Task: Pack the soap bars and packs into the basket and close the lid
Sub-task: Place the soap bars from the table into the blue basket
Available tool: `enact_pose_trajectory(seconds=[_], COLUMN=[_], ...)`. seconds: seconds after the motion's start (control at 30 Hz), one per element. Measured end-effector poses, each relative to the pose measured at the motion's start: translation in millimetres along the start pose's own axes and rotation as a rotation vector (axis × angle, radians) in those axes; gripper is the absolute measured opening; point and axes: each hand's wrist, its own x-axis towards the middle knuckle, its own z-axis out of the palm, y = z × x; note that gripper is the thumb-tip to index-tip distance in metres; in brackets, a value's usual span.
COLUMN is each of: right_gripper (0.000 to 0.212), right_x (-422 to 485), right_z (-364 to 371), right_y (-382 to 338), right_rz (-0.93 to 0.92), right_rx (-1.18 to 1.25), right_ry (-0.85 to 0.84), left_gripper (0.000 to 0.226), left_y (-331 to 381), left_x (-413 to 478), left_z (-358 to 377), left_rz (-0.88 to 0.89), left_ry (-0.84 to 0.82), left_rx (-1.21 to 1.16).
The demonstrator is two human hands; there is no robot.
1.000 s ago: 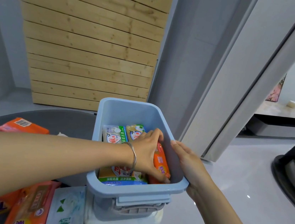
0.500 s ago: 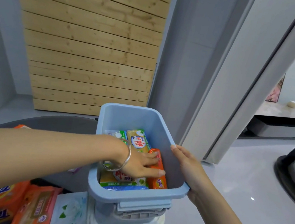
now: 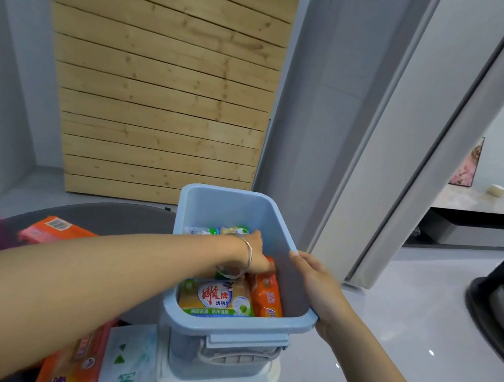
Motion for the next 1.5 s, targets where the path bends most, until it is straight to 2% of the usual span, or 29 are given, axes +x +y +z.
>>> enact_pose_trajectory(seconds=[0.13,0.33,0.43,0.53,0.6,0.67,0.73,0.83,0.87,0.93,1.0,1.1,1.23,1.3,1.4,1.5], right_gripper=[0.015,0.027,0.03,0.031,0.031,0.031,0.03,0.02,0.018,0.03,0.037,0.031,0.02,0.022,0.028,0.025], right_x=[1.9,3.2,4.7,7.8,5.8,2.3,-5.5,-6.0,-4.1,3.0,14.2,28.6,36.1,34.8,36.6,36.4], right_z=[-0.2,-0.2,-1.2,-0.8,-0.7,-0.6,4.6,15.3,18.0,23.6,25.7,25.3,23.5,24.2,20.6,23.4], right_y=[0.7,1.5,1.9,2.1,-1.8,-11.0,-27.9,-51.6,-58.1,-62.5,-58.6,-54.3,-55.8,-54.2,-53.6,-45.5], right_rz=[-0.008,0.018,0.018,-0.031,-0.137,-0.333,-0.464,-0.463,-0.436,-0.323,-0.205,-0.033,0.076,0.087,0.094,0.119], right_rx=[-0.011,-0.054,-0.078,-0.154,-0.24,-0.292,-0.247,-0.126,-0.135,-0.207,-0.35,-0.485,-0.538,-0.545,-0.498,-0.619], right_ry=[0.013,0.012,0.013,0.031,0.087,0.114,-0.007,-0.277,-0.345,-0.464,-0.555,-0.718,-0.956,-0.997,-0.951,-0.949], left_gripper=[0.04,0.032,0.021,0.026,0.024,0.02,0.019,0.022,0.024,0.039,0.047,0.033,0.025,0.025,0.021,0.02], left_y=[12.3,8.7,7.1,4.4,-1.8,-10.7,-20.3,-28.8,-33.4,-51.8,-76.1,-111.8,-151.2,-163.8,-174.8,-184.1], left_x=[9.8,17.6,9.6,-12.7,-34.7,-61.6,-81.2,-97.7,-100.8,-110.1,-124.9,-152.8,-179.3,-189.1,-199.0,-202.7], left_z=[4.1,9.2,6.5,-18.5,-42.9,-66.8,-81.0,-80.9,-79.0,-78.3,-81.3,-80.2,-58.6,-44.4,-26.0,-11.4], left_rz=[-0.217,-0.299,-0.228,-0.013,0.186,0.34,0.395,0.35,0.325,0.291,0.288,0.273,0.182,0.149,0.152,0.137], left_ry=[-0.275,-0.326,-0.259,0.005,0.143,0.184,0.224,0.288,0.31,0.394,0.55,0.725,0.752,0.736,0.747,0.697], left_rx=[-0.181,-0.178,-0.219,-0.153,-0.193,-0.335,-0.481,-0.674,-0.682,-0.575,-0.564,-0.615,-0.645,-0.62,-0.608,-0.531])
